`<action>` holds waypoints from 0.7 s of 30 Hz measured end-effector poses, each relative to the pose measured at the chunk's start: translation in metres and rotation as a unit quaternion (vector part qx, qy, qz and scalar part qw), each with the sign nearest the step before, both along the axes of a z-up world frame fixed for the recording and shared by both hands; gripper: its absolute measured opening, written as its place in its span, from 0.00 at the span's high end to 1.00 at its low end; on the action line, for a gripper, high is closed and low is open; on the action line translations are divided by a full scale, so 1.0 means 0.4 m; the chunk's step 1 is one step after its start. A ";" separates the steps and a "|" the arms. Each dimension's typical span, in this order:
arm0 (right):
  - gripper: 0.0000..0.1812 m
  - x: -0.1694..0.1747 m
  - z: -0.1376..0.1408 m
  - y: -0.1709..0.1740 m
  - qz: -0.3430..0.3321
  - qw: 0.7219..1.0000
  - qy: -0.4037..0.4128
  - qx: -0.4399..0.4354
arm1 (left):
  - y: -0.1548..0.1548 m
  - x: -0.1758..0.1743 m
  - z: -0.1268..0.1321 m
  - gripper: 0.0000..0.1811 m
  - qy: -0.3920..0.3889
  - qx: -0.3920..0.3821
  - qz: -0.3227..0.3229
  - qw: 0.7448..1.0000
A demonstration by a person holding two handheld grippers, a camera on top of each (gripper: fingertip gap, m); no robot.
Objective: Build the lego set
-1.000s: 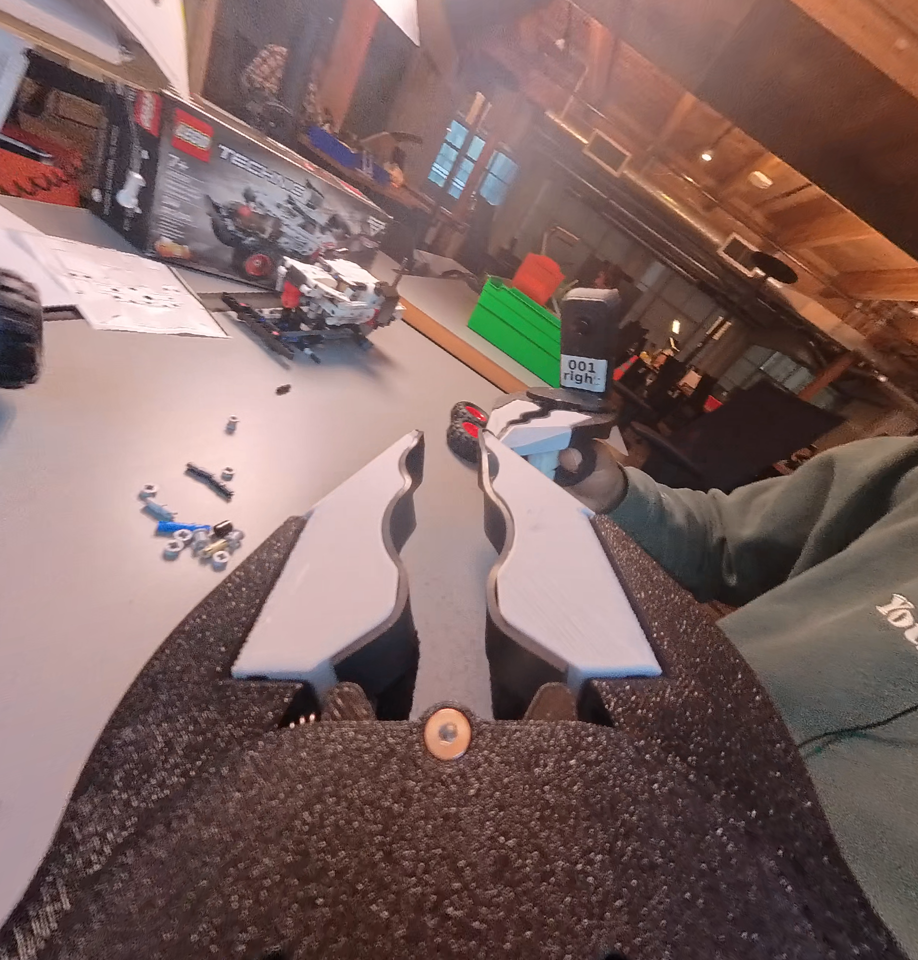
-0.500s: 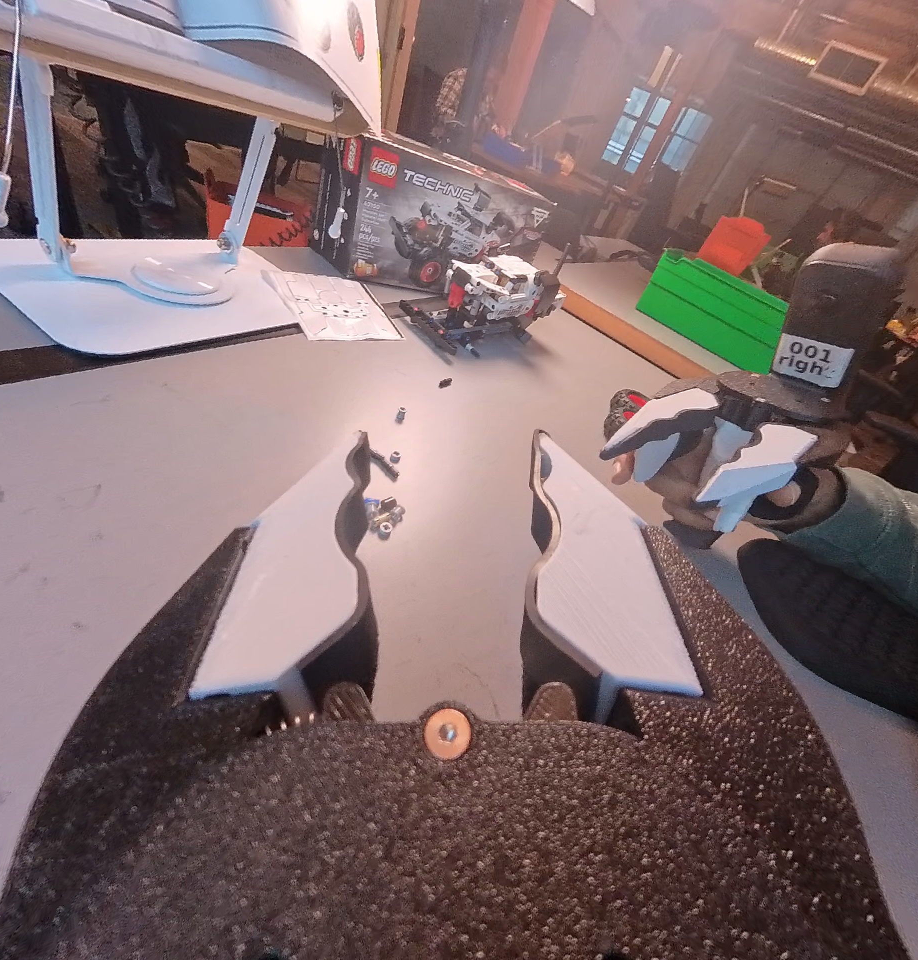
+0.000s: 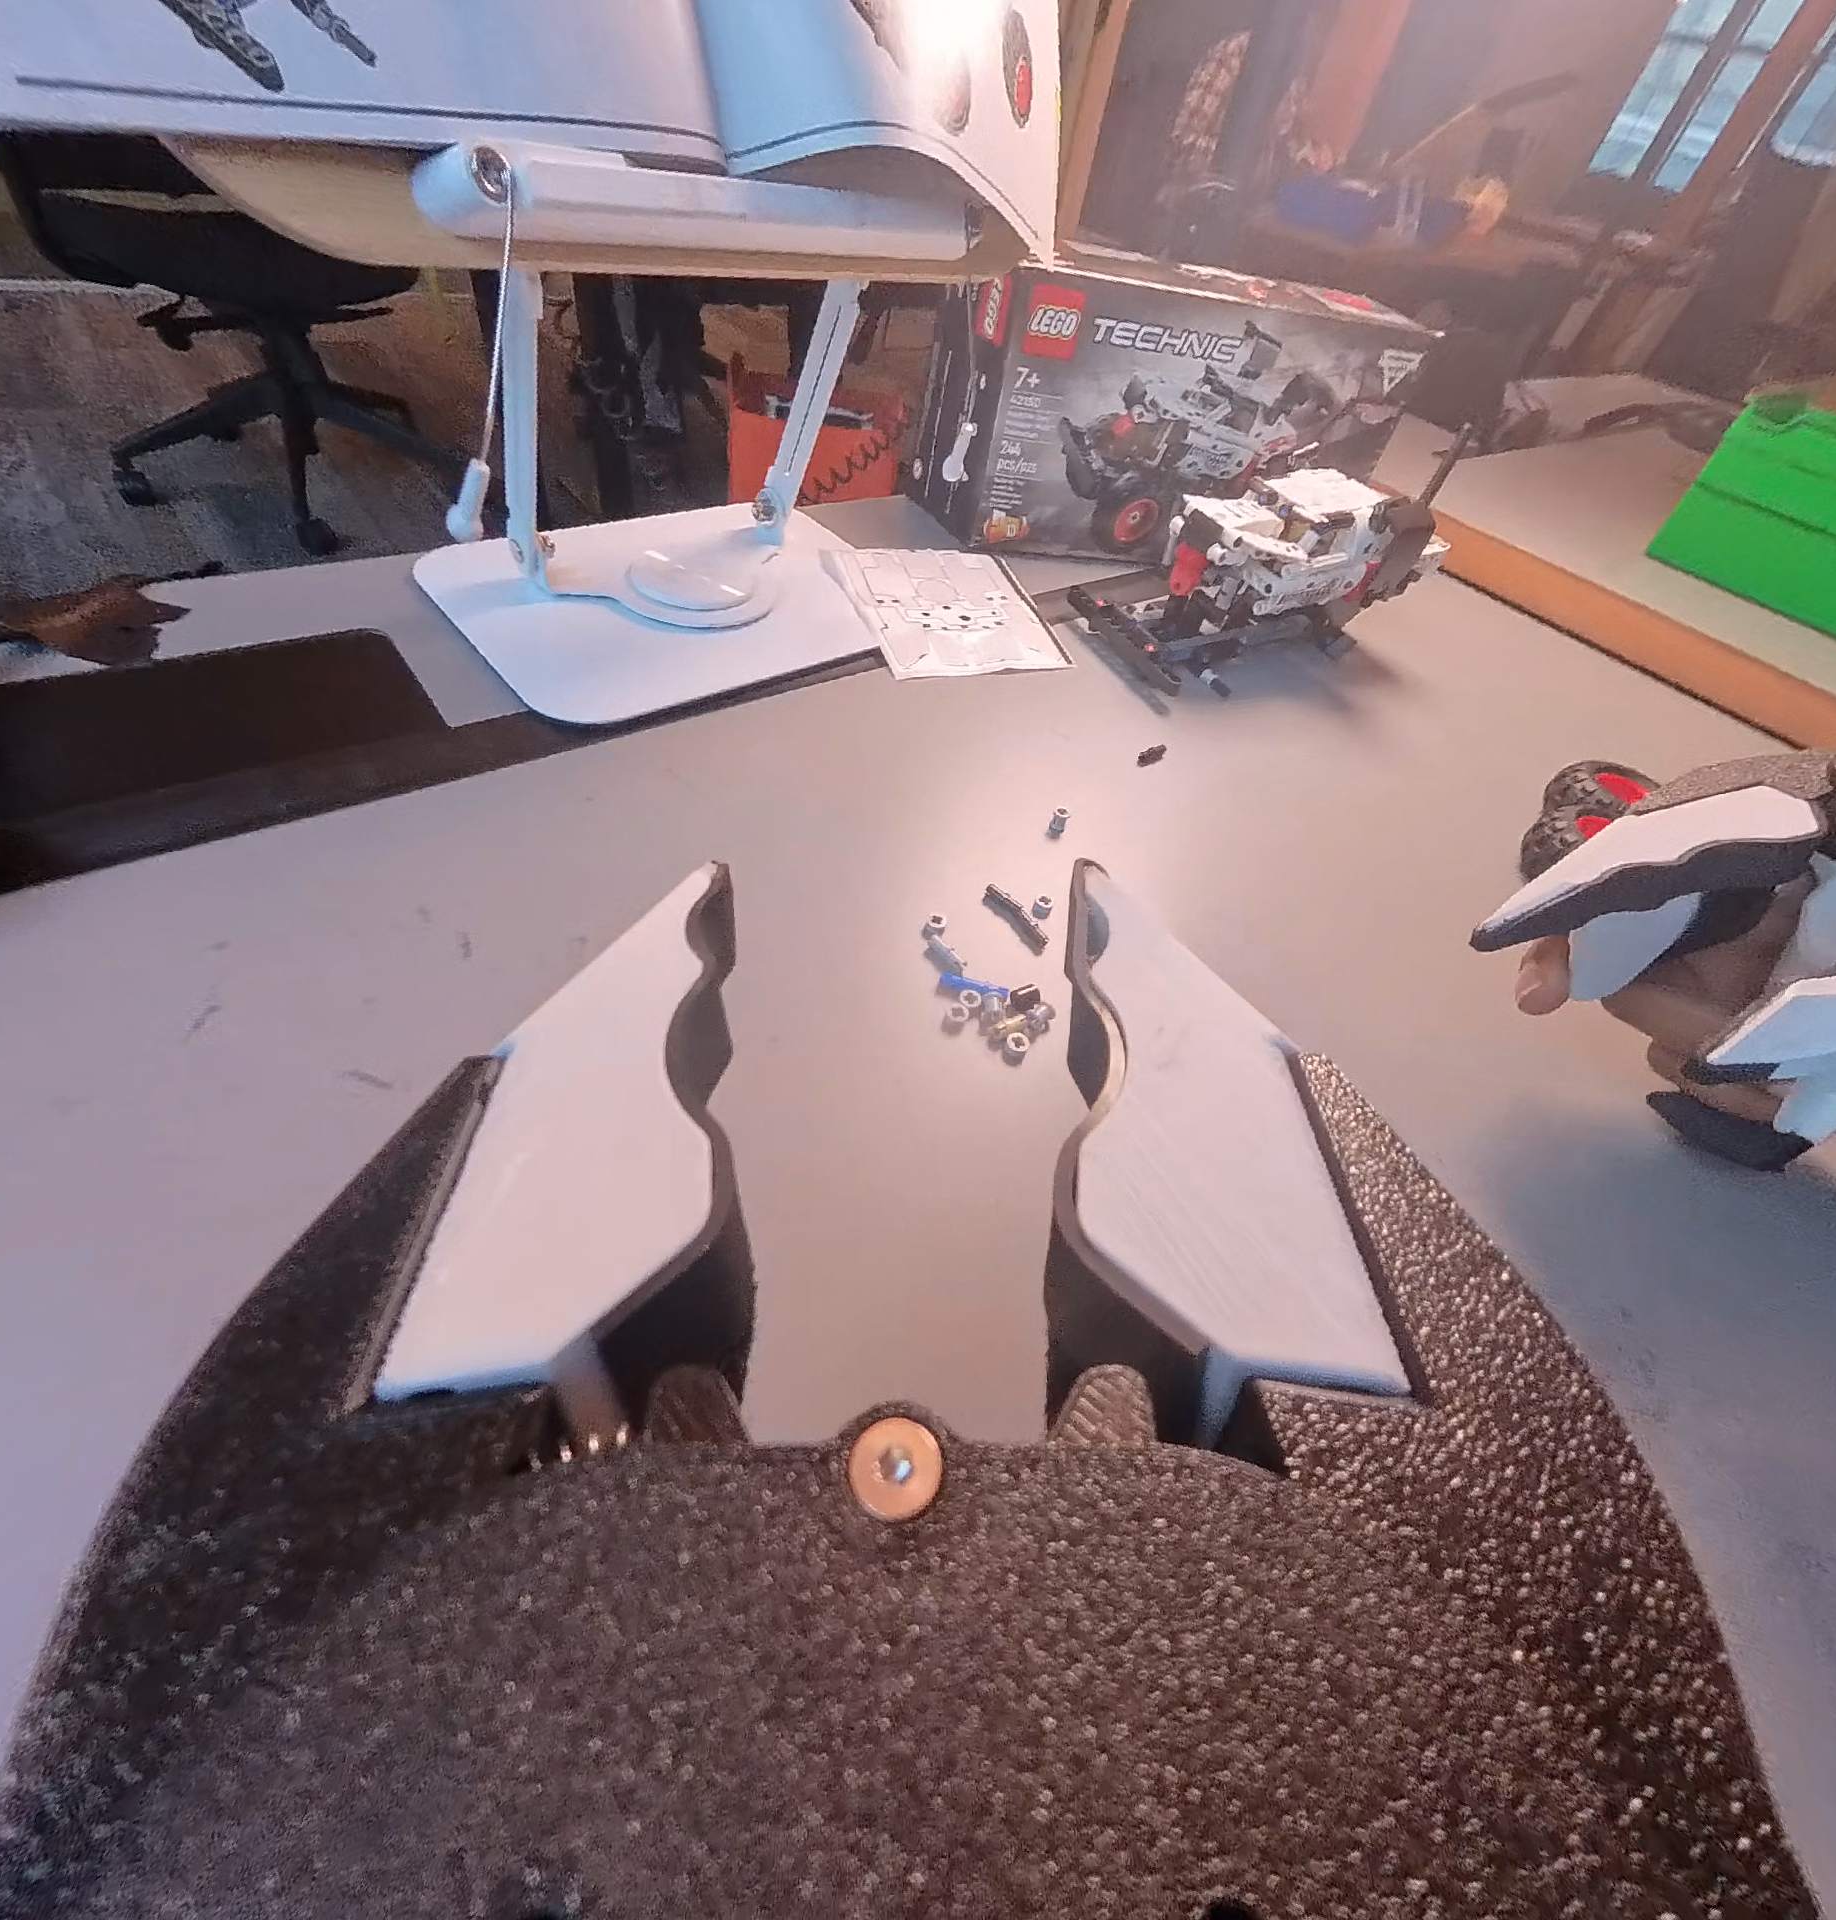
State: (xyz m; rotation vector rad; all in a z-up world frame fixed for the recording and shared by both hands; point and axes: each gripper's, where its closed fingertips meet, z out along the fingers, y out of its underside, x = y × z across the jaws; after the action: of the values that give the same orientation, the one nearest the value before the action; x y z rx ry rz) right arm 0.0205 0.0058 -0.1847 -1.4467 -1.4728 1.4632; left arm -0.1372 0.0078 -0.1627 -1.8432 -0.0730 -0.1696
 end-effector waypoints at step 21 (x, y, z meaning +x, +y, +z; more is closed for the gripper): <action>0.61 -0.001 -0.029 0.010 -0.017 0.998 -0.021 0.064 | 0.162 -0.684 -0.236 0.59 0.072 -0.440 0.044 0.894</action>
State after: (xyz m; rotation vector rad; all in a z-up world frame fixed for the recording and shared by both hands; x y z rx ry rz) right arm 0.0200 0.0097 -0.1963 -1.4253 -1.5310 1.2997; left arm -0.4109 0.0727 -0.2570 -2.7483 -0.1470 0.0896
